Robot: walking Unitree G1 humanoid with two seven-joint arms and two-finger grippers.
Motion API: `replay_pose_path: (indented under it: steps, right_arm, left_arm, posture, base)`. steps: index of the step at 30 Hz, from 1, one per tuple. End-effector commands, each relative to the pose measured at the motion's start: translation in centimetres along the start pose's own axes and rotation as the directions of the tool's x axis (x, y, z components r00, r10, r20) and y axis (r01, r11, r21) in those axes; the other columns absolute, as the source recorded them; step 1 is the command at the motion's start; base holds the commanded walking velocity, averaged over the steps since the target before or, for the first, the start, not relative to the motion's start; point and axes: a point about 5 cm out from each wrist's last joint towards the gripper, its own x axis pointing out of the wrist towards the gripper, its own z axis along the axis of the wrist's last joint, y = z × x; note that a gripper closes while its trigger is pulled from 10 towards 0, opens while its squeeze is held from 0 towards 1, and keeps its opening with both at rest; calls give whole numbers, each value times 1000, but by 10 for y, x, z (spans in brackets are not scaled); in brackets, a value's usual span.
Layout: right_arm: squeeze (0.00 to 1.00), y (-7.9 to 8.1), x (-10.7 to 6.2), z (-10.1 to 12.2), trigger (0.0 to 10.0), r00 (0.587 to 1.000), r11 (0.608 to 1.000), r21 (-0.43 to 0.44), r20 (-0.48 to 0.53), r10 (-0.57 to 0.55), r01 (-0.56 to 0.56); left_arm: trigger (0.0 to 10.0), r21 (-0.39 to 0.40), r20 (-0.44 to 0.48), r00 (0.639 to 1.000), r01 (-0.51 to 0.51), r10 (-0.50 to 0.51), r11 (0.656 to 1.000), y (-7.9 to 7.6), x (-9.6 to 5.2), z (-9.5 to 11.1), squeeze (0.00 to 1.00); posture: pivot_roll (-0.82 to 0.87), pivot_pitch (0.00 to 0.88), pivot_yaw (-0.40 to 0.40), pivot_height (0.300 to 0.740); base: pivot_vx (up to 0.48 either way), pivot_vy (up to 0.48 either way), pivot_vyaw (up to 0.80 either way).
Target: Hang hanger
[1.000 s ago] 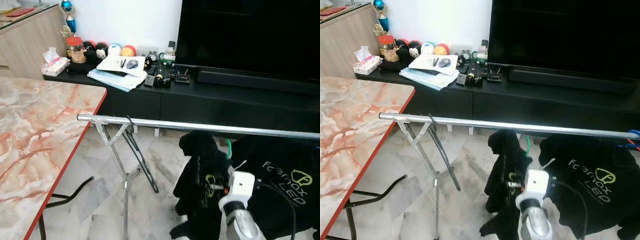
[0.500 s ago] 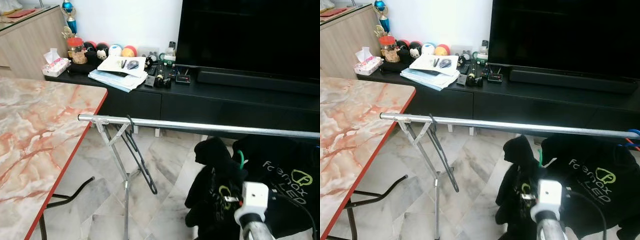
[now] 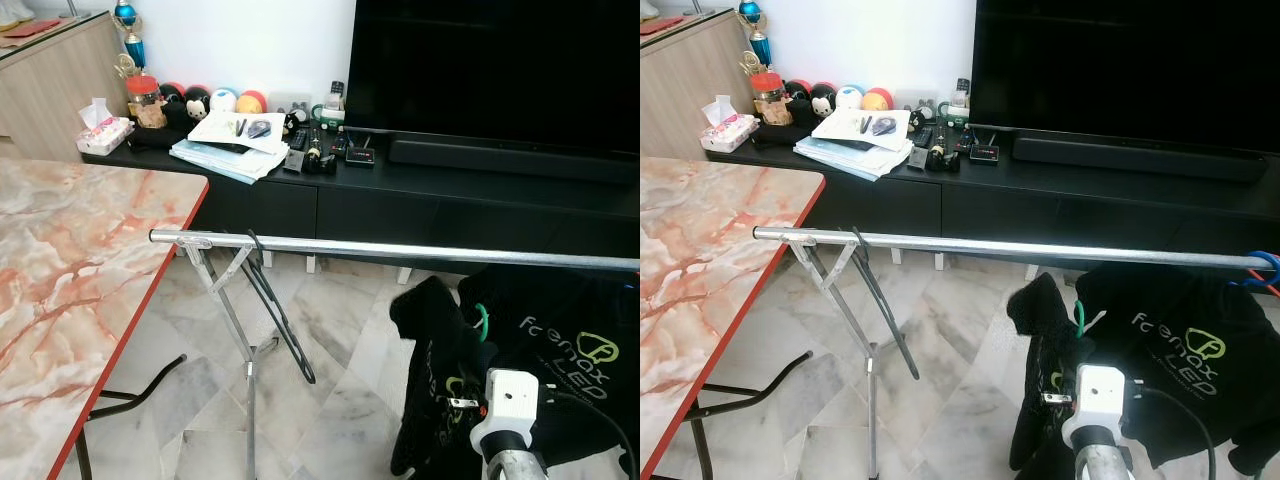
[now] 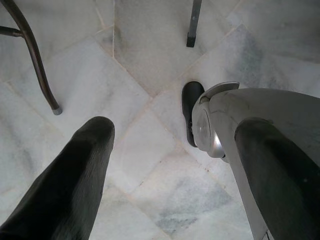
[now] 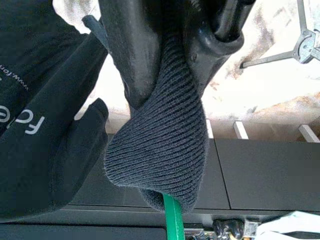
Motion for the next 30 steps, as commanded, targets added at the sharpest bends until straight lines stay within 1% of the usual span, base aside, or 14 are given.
replay_pose_path:
  steps: [1, 5, 17, 23, 30]
  right_arm:
    - [0, 1, 2, 10, 10000, 999, 1000, -3, 50, -2, 3]
    - [0, -2, 3, 11, 10000, 998, 999, 5, 55, -40, 40]
    - [0, -1, 5, 12, 10000, 997, 999, 2, 57, -54, 54]
    - [0, -2, 5, 11, 10000, 997, 998, 0, 51, -60, 60]
    - [0, 2, 6, 11, 10000, 997, 998, 4, 51, -60, 59]
  left_arm:
    - [10000, -5, -45, 999, 30, -30, 1000, -8, -2, -12, 0]
    - [10000, -7, -41, 999, 33, -33, 999, -9, -1, -10, 0]
    - [10000, -8, -36, 999, 40, -40, 999, -9, -1, -10, 0]
    - [10000, -9, -37, 999, 38, -38, 999, -9, -2, -10, 0]
    - [10000, -14, -34, 999, 40, -40, 999, -9, -2, -10, 0]
  posture:
    - [-51, 112, -19, 740]
    - [-49, 114, -18, 740]
    - [-50, 117, -20, 740]
    - [-47, 118, -18, 740]
    - [-48, 115, -17, 740]
  base:
    - [0, 0, 0]
    - [0, 0, 0]
    - [0, 0, 0]
    - [-251, 0, 0]
    - [-288, 0, 0]
